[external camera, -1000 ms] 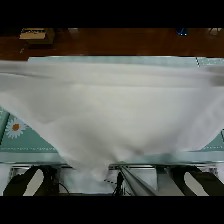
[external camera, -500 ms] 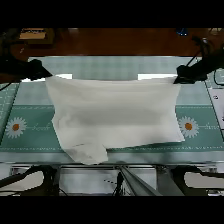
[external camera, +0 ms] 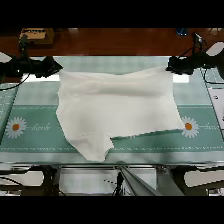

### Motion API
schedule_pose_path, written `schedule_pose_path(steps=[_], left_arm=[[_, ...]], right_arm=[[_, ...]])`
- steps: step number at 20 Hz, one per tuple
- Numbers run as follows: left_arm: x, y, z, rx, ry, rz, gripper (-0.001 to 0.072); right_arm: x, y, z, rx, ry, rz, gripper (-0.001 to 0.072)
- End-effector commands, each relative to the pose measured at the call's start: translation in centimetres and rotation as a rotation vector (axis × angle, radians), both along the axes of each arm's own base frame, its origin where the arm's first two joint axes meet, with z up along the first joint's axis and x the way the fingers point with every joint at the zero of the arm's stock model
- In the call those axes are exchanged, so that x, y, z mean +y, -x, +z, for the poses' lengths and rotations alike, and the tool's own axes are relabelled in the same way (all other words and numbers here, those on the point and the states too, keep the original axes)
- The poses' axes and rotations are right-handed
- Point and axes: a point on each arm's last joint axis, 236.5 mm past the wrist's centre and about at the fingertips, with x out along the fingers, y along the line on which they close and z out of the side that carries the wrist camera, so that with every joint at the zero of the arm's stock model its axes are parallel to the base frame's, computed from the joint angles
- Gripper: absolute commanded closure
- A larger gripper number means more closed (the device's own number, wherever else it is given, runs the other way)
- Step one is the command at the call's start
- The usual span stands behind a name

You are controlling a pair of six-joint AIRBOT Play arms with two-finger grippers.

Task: Fold the shirts.

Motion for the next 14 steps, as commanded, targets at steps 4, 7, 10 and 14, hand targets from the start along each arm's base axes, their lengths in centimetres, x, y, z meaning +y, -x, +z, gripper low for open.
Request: schedule_pose_path(steps=[4,7,10,14], left_arm=[[4.7,9.1,1.5,0.367,-0.001,-0.141,0.0313],[6.7,16.4,1.5,0.573,-0.012,-0.134,0.0315],[5.2,21.6,-1.0,0.606,-0.004,-0.103,0.0312],[1.4,29.8,-6.7,0.75,0.092,-0.123,0.0171]], right_arm=[[-7.0,9.2,3.8,0.224,0.224,0.231,0.0343],[-11.0,14.6,5.4,0.358,0.168,0.096,0.0342],[-11.9,18.6,4.6,0.397,0.047,0.012,0.0257],[-11.4,20.9,2.4,0.342,-0.099,-0.087,0.0217]])
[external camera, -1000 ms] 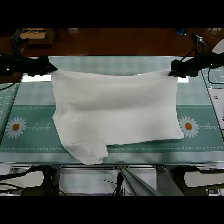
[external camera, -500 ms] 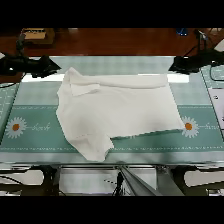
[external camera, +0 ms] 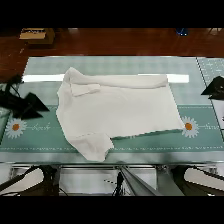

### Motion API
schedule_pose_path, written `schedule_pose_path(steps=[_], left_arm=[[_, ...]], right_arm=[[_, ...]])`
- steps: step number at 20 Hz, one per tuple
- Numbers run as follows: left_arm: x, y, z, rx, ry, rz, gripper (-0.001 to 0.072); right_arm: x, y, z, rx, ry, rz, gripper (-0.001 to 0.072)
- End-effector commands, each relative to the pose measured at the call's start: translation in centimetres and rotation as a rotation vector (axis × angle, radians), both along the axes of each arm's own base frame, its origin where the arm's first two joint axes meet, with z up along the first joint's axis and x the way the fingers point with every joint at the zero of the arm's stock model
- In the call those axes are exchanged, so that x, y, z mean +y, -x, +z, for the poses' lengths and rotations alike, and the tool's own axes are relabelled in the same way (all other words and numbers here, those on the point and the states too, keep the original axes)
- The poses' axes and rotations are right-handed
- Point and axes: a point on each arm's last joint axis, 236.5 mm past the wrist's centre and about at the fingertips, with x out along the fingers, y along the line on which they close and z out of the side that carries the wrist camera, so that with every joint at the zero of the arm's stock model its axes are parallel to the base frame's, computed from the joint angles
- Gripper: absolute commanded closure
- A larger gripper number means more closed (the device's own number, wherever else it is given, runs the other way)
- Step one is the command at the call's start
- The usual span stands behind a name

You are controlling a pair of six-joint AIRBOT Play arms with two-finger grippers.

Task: Fold the shirts.

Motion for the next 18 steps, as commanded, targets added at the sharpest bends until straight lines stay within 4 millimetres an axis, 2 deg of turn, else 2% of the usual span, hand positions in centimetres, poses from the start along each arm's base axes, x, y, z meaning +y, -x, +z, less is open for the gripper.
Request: schedule_pose_path(steps=[1,4,8,18], left_arm=[[-3.7,6.7,-3.7,0.109,0.107,-0.004,0.0171],[-6.2,7.5,-5.2,0.115,0.204,0.05,0.0171],[-6.7,7.4,-7.4,0.096,0.146,0.061,0.0171],[-9.2,7.2,-10.4,0.133,0.065,0.022,0.0171]], right_arm=[[0.5,2.3,-1.4,-0.027,-0.094,-0.089,0.0217],[0.8,2.7,-1.8,-0.028,-0.102,-0.091,0.0218],[1.1,2.5,-1.6,-0.037,-0.113,-0.087,0.0217],[1.2,2.7,-1.6,-0.03,-0.116,-0.077,0.0218]])
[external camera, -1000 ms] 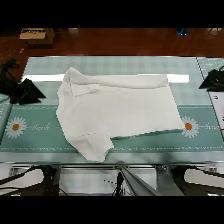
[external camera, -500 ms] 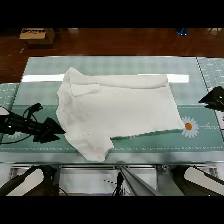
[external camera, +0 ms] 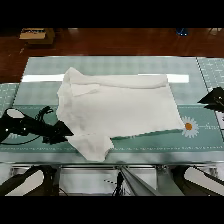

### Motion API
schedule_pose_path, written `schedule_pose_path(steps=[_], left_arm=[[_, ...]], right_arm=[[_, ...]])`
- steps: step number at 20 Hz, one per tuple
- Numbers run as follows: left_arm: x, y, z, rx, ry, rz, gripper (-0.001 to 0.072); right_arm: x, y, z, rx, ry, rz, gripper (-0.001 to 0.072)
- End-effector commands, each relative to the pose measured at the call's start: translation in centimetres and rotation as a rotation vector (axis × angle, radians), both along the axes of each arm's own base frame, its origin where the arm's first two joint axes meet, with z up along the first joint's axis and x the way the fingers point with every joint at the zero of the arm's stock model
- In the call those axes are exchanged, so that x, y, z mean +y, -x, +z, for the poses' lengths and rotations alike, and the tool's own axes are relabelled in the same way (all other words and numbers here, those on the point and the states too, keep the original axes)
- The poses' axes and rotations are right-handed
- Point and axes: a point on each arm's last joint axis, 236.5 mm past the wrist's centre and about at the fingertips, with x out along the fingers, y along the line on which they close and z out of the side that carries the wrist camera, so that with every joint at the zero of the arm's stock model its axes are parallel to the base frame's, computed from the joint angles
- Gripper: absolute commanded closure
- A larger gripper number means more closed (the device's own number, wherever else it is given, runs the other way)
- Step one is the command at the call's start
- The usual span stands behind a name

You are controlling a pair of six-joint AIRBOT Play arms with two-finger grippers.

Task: Fold the shirts.

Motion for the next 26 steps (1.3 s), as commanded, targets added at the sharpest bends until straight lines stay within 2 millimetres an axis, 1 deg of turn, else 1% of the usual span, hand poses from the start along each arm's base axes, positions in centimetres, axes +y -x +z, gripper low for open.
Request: schedule_pose_path(steps=[1,2,3,4,5,6,7,8,10,12,13,14,15,16,17,19,20,23,25,26], left_arm=[[-1.0,-0.4,-1.4,0.006,-0.044,-0.002,0.0171],[-1.3,-0.6,-1.8,0.003,-0.057,0.002,0.0174],[-1.5,-0.9,-2.2,-0.002,-0.072,0.01,0.0213],[-1.8,-1.2,-2.5,-0.008,-0.079,0.01,0.0295],[-2.2,-1.2,-2.7,-0.012,-0.079,0.0,0.0395],[-2.5,-0.9,-2.7,-0.014,-0.076,-0.021,0.055],[-2.7,-0.8,-2.7,-0.024,-0.071,-0.046,0.0681],[-2.7,-0.6,-2.6,-0.026,-0.066,-0.059,0.0682],[-2.9,0.0,-2.3,-0.017,-0.046,-0.093,0.0682],[-3.1,0.5,-2.0,-0.005,-0.033,-0.109,0.0682],[-3.1,0.5,-1.9,-0.017,-0.03,-0.117,0.0682],[-3.2,0.3,-1.8,-0.04,-0.023,-0.131,0.0682],[-3.3,0.2,-1.6,-0.056,-0.016,-0.14,0.0682],[-3.4,0.0,-1.6,-0.073,-0.008,-0.149,0.0682],[-3.6,-0.2,-1.5,-0.088,0.001,-0.155,0.0682],[-4.0,-0.5,-1.1,-0.113,0.027,-0.16,0.0682],[-4.2,-0.6,-1.0,-0.114,0.034,-0.153,0.0682],[-5.1,-1.2,-0.3,-0.154,0.082,-0.148,0.0681],[-5.8,-1.8,0.3,-0.18,0.118,-0.135,0.0682],[-6.0,-2.0,0.5,-0.192,0.132,-0.132,0.0681]], right_arm=[[0.1,0.1,0.0,0.003,-0.005,0.003,0.0218],[0.1,0.1,0.0,0.003,-0.005,0.003,0.0218],[0.1,0.1,0.0,0.004,-0.005,0.003,0.0218],[0.1,0.1,0.1,0.003,-0.004,0.003,0.0218],[0.1,0.2,0.2,-0.001,-0.001,0.003,0.0217],[0.1,0.1,0.3,-0.006,0.002,0.002,0.0218],[0.0,0.2,0.3,-0.006,0.007,0.0,0.0218],[-0.3,0.3,0.2,0.0,0.019,0.003,0.0217],[-2.0,1.1,-0.8,0.033,0.085,-0.006,0.0223],[-2.6,1.6,-2.1,0.027,0.029,-0.083,0.0224],[-2.9,2.2,-3.0,0.03,-0.002,-0.12,0.0224],[-3.3,3.1,-4.3,0.049,-0.019,-0.161,0.0213],[-3.3,4.2,-5.6,0.077,-0.042,-0.19,0.0202],[-3.0,5.0,-6.7,0.098,-0.059,-0.203,0.0153],[-2.5,5.5,-7.9,0.109,-0.066,-0.201,0.0152],[-1.4,5.4,-9.6,0.093,-0.09,-0.211,0.0153],[-0.6,5.5,-10.3,0.092,-0.12,-0.222,0.0153],[0.5,6.2,-12.4,0.125,-0.156,-0.25,0.0153],[1.5,5.9,-13.3,0.114,-0.199,-0.277,0.0158],[1.8,5.4,-13.6,0.086,-0.215,-0.301,0.0183]])
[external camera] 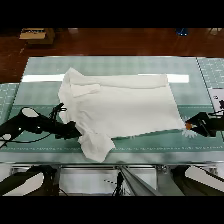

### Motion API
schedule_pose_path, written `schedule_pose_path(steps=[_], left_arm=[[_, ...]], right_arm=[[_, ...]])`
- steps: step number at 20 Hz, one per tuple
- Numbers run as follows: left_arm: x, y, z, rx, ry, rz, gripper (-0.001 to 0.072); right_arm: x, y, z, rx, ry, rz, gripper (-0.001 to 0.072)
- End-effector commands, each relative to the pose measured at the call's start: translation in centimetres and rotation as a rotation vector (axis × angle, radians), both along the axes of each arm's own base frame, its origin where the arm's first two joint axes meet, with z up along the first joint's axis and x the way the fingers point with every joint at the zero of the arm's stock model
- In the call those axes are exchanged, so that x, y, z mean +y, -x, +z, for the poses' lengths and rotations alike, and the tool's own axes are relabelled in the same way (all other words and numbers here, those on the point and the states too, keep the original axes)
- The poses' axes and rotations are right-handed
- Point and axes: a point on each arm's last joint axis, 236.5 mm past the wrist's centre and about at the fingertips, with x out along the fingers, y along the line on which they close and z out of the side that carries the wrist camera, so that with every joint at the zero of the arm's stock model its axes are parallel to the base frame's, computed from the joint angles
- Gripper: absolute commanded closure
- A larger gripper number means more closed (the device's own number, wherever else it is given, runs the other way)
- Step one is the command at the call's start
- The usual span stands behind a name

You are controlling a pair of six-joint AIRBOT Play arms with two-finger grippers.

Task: Fold the shirts.

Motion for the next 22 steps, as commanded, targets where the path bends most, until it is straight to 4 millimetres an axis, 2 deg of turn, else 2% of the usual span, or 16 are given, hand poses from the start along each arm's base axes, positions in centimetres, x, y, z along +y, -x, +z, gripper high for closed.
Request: schedule_pose_path(steps=[1,4,5,7,8,9,10,12,14,16,17,18,19,20,21,22], left_arm=[[-1.2,-1.0,1.1,-0.046,0.071,0.016,0.0682],[-1.5,-1.4,1.5,-0.061,0.087,0.02,0.0682],[-1.5,-1.6,1.5,-0.066,0.087,0.024,0.0682],[-1.4,-2.3,1.8,-0.086,0.082,0.028,0.0682],[-1.4,-2.8,2.1,-0.105,0.083,0.023,0.0682],[-1.5,-3.7,2.9,-0.137,0.09,0.018,0.0682],[-1.5,-5.0,4.2,-0.202,0.096,0.009,0.0683],[-1.4,-9.2,9.4,-0.402,0.103,0.002,0.0684],[-0.6,-13.7,19.1,-0.701,0.096,0.017,0.0684],[1.1,-15.8,32.1,-1.056,0.053,0.043,0.0683],[2.2,-15.5,39.5,-1.252,0.016,0.072,0.0683],[3.1,-14.3,46.2,-1.43,-0.02,0.106,0.0684],[3.6,-12.1,52.2,-1.594,-0.054,0.133,0.0684],[3.9,-9.1,57.6,-1.749,-0.096,0.148,0.0684],[3.7,-5.8,61.5,-1.873,-0.142,0.145,0.0684],[3.5,-2.8,64.4,-1.961,-0.175,0.152,0.0684]], right_arm=[[1.2,-1.5,-1.4,-0.073,-0.047,-0.089,0.0184],[2.2,-3.0,-1.9,-0.11,-0.023,-0.085,0.0186],[3.0,-3.5,-2.0,-0.114,-0.01,-0.052,0.0212],[4.9,-4.5,-2.3,-0.128,0.02,0.012,0.0389],[5.9,-5.2,-1.9,-0.147,0.012,0.039,0.0537],[7.0,-5.8,-1.1,-0.169,-0.009,0.071,0.0668],[8.1,-6.6,0.8,-0.223,-0.036,0.135,0.0675],[9.2,-8.7,6.2,-0.382,-0.05,0.252,0.0676],[9.2,-11.9,15.0,-0.616,-0.009,0.278,0.0676],[9.1,-14.2,26.9,-0.928,0.105,0.256,0.0676],[9.2,-14.1,33.9,-1.102,0.186,0.233,0.0676],[9.1,-13.2,40.2,-1.255,0.29,0.201,0.0676],[9.2,-11.3,46.5,-1.41,0.405,0.162,0.0676],[9.6,-8.8,51.7,-1.533,0.497,0.12,0.0676],[10.1,-5.7,56.3,-1.635,0.591,0.072,0.0676],[10.4,-2.7,59.4,-1.693,0.669,0.027,0.0677]])
